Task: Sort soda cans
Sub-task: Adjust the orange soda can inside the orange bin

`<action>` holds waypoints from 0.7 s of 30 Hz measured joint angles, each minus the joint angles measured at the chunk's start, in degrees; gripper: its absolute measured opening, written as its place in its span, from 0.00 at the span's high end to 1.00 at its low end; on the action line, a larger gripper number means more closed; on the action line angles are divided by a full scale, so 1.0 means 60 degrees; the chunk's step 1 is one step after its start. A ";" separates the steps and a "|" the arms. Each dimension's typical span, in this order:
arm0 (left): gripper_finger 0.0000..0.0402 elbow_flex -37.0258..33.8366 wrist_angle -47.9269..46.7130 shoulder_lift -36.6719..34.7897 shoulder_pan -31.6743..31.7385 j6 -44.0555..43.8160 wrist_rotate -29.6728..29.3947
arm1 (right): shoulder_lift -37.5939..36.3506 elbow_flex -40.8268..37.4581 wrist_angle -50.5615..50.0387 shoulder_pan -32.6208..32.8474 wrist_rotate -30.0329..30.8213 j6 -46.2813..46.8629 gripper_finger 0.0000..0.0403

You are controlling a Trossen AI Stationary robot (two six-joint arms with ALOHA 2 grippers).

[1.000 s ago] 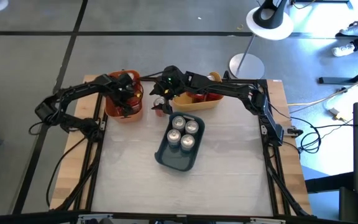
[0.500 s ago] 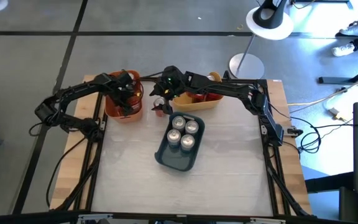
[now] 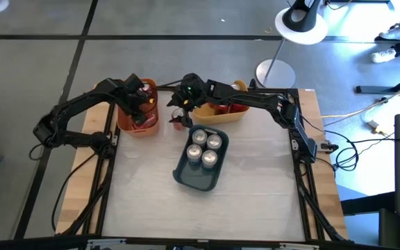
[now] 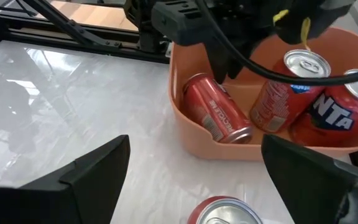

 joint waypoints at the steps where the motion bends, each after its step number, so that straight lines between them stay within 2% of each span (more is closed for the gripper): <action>1: 0.76 0.0000 -0.0042 0.0007 0.0000 -0.0075 0.0000 | 0.0000 0.0000 -0.0001 0.0000 0.0028 -0.0002 0.10; 4: 0.67 0.0000 -0.0163 0.0122 0.0000 -0.0221 -0.0014 | 0.0000 0.0000 -0.0001 0.0002 0.0028 -0.0002 0.10; 10: 0.42 0.0000 -0.0234 0.0695 0.0000 -0.0566 -0.0033 | 0.0000 0.0000 -0.0005 0.0002 0.0028 -0.0002 0.10; 13: 0.31 0.0000 -0.0280 0.1205 0.0000 -0.0293 -0.0029 | 0.0000 0.0000 -0.0006 0.0002 0.0028 -0.0002 0.10; 17: 0.24 0.0004 -0.0038 0.1871 0.0004 -0.0043 -0.0277 | 0.0000 0.0000 -0.0040 0.0002 0.0028 -0.0002 0.10; 21: 0.24 -0.0106 0.0194 0.2499 -0.0086 -0.0058 -0.0365 | 0.0000 0.0000 -0.0087 0.0002 0.0028 -0.0006 0.10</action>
